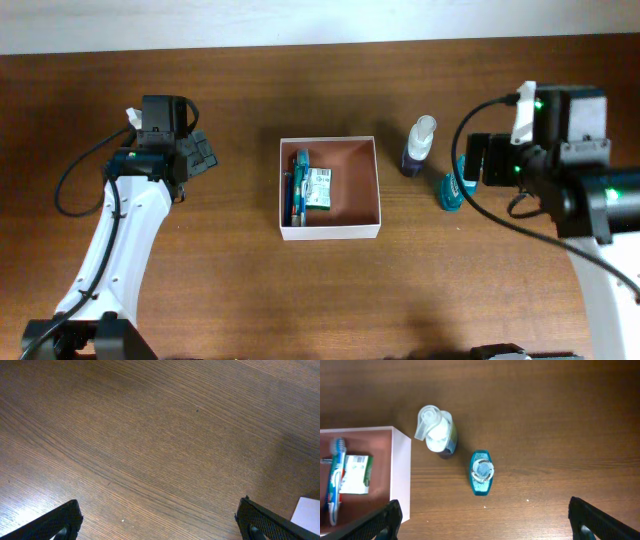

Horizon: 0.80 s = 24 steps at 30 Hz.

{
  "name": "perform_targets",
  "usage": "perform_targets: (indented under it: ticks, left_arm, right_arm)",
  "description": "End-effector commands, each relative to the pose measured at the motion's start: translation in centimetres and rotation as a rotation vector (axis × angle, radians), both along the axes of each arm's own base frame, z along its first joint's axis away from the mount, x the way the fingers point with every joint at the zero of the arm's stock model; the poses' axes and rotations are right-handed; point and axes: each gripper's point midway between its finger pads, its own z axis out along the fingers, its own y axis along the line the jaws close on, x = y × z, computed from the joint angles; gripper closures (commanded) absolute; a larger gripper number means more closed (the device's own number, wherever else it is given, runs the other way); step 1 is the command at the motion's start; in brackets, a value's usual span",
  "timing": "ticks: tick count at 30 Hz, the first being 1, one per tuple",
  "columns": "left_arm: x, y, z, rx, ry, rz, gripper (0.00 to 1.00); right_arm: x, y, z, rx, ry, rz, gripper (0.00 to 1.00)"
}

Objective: Pack container
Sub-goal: 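Move the right gripper up over the white-pump soap bottle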

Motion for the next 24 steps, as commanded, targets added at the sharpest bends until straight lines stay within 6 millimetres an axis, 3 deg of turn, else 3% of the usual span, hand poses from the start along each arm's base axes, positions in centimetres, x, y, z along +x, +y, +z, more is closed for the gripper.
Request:
perform_targets:
  ticks: [1, 13, 21, 24]
  left_arm:
    - [0.2, 0.3, 0.6, 0.012, -0.017, 0.009, 0.01]
    - [0.1, 0.3, 0.6, 0.012, -0.017, 0.008, 0.01]
    - [0.2, 0.3, 0.6, 0.012, -0.017, 0.009, 0.01]
    - [0.2, 0.3, 0.6, 0.012, -0.017, 0.008, 0.01]
  right_arm:
    - [0.8, -0.3, -0.3, -0.021, 0.016, -0.004, 0.02]
    - [3.5, 0.5, -4.4, -0.024, 0.130, 0.063, 0.02]
    - [6.6, 1.7, -4.1, 0.017, 0.042, 0.103, 0.00]
    - [7.7, 2.3, -4.1, 0.061, 0.012, 0.067, 0.05]
